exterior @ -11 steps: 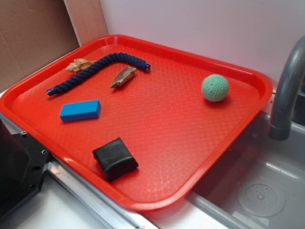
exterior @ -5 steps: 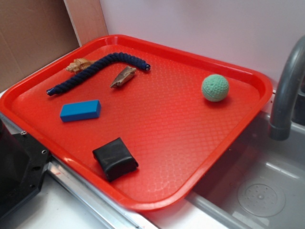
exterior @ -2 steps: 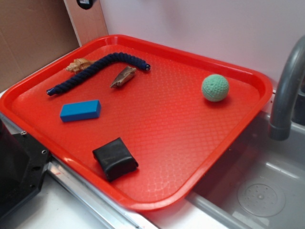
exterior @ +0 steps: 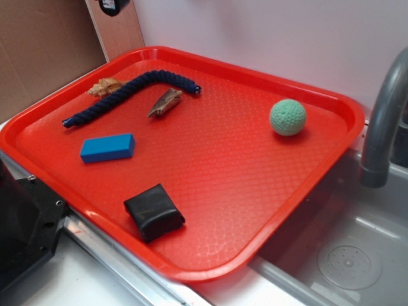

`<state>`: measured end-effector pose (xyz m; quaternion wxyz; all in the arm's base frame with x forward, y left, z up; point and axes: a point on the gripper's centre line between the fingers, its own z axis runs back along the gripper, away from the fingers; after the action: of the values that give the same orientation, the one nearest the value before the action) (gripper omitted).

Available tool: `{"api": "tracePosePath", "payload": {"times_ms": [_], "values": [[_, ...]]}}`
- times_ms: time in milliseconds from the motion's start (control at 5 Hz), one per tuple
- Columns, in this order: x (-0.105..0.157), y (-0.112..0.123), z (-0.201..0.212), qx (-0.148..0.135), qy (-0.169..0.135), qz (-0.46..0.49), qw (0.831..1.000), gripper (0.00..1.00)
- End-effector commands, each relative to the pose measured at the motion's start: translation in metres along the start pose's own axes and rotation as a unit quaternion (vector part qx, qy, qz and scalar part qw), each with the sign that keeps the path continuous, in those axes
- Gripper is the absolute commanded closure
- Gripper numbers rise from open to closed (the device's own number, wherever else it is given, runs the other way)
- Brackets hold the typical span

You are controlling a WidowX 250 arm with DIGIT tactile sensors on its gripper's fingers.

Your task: Grab the blue rope.

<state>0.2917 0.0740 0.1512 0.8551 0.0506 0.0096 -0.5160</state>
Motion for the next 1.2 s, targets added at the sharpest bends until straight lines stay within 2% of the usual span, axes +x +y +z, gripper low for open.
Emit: {"api": "tracePosePath", "payload": {"times_ms": [0,200,400,600,800,1000], "values": [[-0.017,0.002,-0.017,0.031,0.021,0.101,0.994,0.0],[-0.032,0.004,-0.059,0.011,0.078,0.123,0.989,0.0],[-0.032,0.001,-0.098,-0.023,0.094,0.12,0.988,0.0],[-0.016,0.005,-0.113,-0.022,0.074,0.113,0.991,0.0],[-0.005,0.001,-0.119,-0.035,0.071,0.111,0.991,0.0],[-0.007,-0.002,-0.13,-0.043,0.086,0.118,0.988,0.0]]}}
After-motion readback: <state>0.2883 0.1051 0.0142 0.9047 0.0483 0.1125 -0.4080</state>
